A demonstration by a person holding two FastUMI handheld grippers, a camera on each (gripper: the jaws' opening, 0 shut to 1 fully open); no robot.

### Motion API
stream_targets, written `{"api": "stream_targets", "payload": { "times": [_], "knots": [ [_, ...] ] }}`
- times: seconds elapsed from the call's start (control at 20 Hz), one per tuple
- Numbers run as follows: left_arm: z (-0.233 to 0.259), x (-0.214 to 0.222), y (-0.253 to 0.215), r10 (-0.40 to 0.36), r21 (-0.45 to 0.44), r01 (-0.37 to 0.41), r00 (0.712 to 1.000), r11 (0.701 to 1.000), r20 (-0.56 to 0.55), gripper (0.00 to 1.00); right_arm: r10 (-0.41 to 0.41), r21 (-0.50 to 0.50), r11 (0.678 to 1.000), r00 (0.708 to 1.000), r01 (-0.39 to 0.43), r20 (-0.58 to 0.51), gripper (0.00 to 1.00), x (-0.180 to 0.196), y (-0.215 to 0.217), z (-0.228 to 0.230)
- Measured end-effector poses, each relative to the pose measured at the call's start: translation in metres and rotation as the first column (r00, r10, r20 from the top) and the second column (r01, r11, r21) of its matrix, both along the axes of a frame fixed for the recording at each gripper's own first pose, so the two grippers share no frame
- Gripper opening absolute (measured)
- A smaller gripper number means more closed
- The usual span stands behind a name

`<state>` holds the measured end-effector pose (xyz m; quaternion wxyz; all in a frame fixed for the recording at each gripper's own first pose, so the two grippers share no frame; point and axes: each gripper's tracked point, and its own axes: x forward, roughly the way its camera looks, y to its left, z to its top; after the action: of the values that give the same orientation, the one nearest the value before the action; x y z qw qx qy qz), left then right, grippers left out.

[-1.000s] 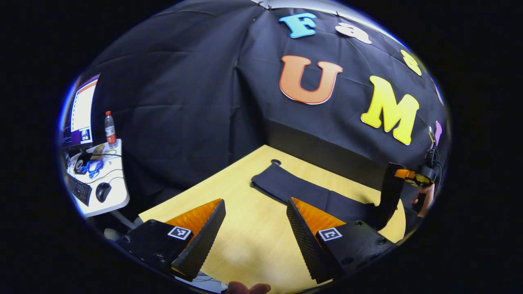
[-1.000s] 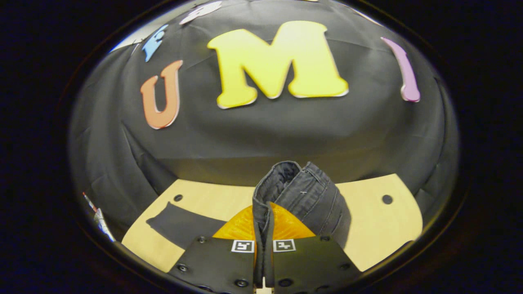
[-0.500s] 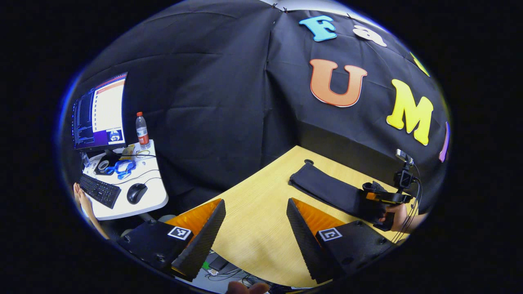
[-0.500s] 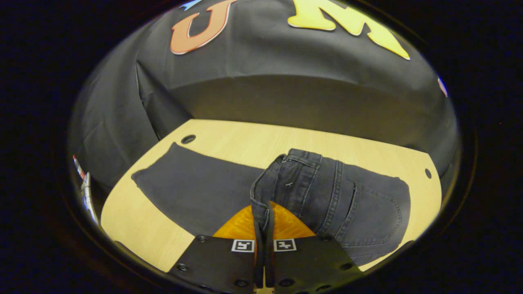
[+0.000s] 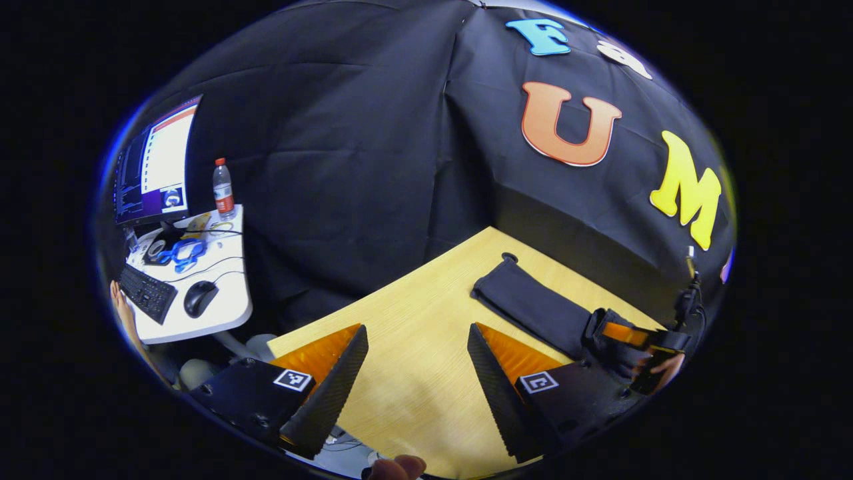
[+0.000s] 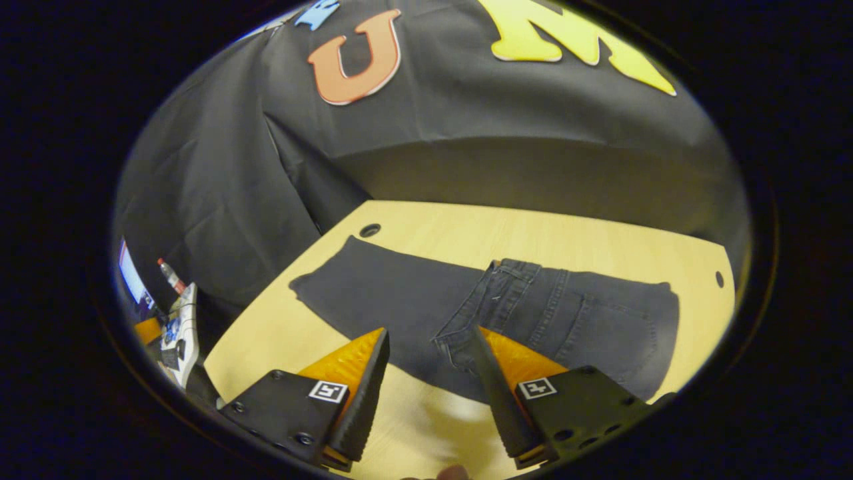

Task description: Grasp the waist and the cuffs of the jeans and fold them to make the two legs overlap; first hold the waist and fold one-third of the jeans toward the cuffs, then hold the cuffs and fold the remaining one-third in the same direction to finish folding.

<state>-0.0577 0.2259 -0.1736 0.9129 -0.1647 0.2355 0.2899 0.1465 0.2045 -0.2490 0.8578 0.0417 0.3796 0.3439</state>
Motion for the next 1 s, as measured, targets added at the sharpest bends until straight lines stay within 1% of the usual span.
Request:
{"api": "stream_targets", "payload": {
  "times": [0.05, 0.1, 0.15, 0.2, 0.25, 0.3, 0.35, 0.4, 0.5, 0.6, 0.65, 0.7, 0.75, 0.8, 0.85, 0.9, 0.95, 1.0],
  "knots": [
    [0.001, 0.021, -0.004, -0.031, -0.017, 0.032, 0.999, 0.999, 0.025, 0.97, 0.017, 0.006, 1.000, 0.999, -0.017, 0.029, 0.72, -0.006, -0.014, 0.019],
    [0.000, 0.040, -0.008, -0.057, -0.052, 0.059, 0.998, 0.997, 0.037, 0.97, 0.028, 0.009, 1.000, 0.997, -0.028, 0.070, 0.72, -0.009, -0.030, 0.040],
    [-0.007, 0.057, -0.010, -0.057, -0.103, 0.059, 0.998, 0.993, 0.025, 0.96, 0.041, 0.015, 0.999, 0.993, -0.043, 0.108, 0.72, -0.011, -0.046, 0.059],
    [-0.013, 0.073, -0.007, -0.038, -0.149, 0.042, 0.999, 0.988, 0.026, 0.97, 0.055, 0.018, 0.998, 0.989, -0.058, 0.136, 0.78, -0.015, -0.061, 0.076],
    [-0.019, 0.094, -0.010, -0.029, -0.220, 0.037, 0.999, 0.975, 0.039, 0.97, 0.072, 0.026, 0.997, 0.988, -0.077, 0.139, 0.75, -0.021, -0.074, 0.090],
    [-0.023, 0.115, -0.016, -0.017, -0.308, 0.033, 0.998, 0.951, 0.055, 0.97, 0.076, 0.038, 0.996, 0.989, -0.082, 0.125, 0.84, -0.031, -0.090, 0.100],
    [-0.031, 0.133, -0.018, 0.012, -0.398, 0.010, 0.999, 0.917, 0.053, 1.00, 0.075, 0.050, 0.996, 0.992, -0.080, 0.104, 0.86, -0.035, -0.107, 0.111],
    [-0.047, 0.152, -0.024, 0.038, -0.483, -0.015, 0.999, 0.876, 0.038, 0.97, 0.062, 0.057, 0.996, 0.994, -0.067, 0.088, 0.87, -0.037, -0.124, 0.119],
    [-0.080, 0.179, -0.028, 0.085, -0.612, -0.086, 0.996, 0.786, -0.031, 0.97, 0.024, 0.063, 0.998, 0.997, -0.029, 0.079, 0.88, -0.032, -0.155, 0.130],
    [-0.111, 0.198, -0.033, 0.132, -0.696, -0.174, 0.985, 0.697, -0.114, 0.97, -0.020, 0.055, 0.998, 0.997, 0.016, 0.074, 0.89, -0.027, -0.186, 0.132],
    [-0.119, 0.204, -0.036, 0.155, -0.743, -0.206, 0.978, 0.637, -0.139, 0.97, -0.048, 0.048, 0.998, 0.996, 0.044, 0.072, 0.84, -0.021, -0.199, 0.127],
    [-0.128, 0.210, -0.031, 0.178, -0.769, -0.245, 0.969, 0.590, -0.172, 0.97, -0.067, 0.032, 0.997, 0.995, 0.065, 0.068, 0.85, -0.016, -0.211, 0.118],
    [-0.141, 0.213, -0.028, 0.197, -0.775, -0.282, 0.959, 0.566, -0.206, 0.97, -0.087, 0.011, 0.996, 0.995, 0.087, 0.052, 0.85, -0.011, -0.224, 0.107],
    [-0.153, 0.216, -0.022, 0.209, -0.772, -0.309, 0.951, 0.555, -0.230, 0.97, -0.111, -0.002, 0.994, 0.993, 0.111, 0.029, 0.85, -0.009, -0.236, 0.097],
    [-0.162, 0.220, -0.016, 0.214, -0.767, -0.326, 0.945, 0.553, -0.248, 1.00, -0.135, -0.004, 0.991, 0.991, 0.135, 0.001, 0.85, -0.006, -0.245, 0.091],
    [-0.168, 0.226, -0.012, 0.213, -0.766, -0.327, 0.945, 0.553, -0.250, 0.97, -0.158, -0.002, 0.987, 0.987, 0.158, -0.021, 0.85, -0.003, -0.253, 0.086],
    [-0.172, 0.233, -0.009, 0.209, -0.763, -0.329, 0.944, 0.556, -0.255, 0.97, -0.179, -0.004, 0.984, 0.983, 0.179, -0.031, 0.85, 0.002, -0.262, 0.082],
    [-0.175, 0.234, -0.006, 0.205, -0.752, -0.335, 0.942, 0.567, -0.265, 0.97, -0.197, -0.011, 0.980, 0.980, 0.197, -0.035, 0.85, 0.005, -0.271, 0.077]
  ]
}}
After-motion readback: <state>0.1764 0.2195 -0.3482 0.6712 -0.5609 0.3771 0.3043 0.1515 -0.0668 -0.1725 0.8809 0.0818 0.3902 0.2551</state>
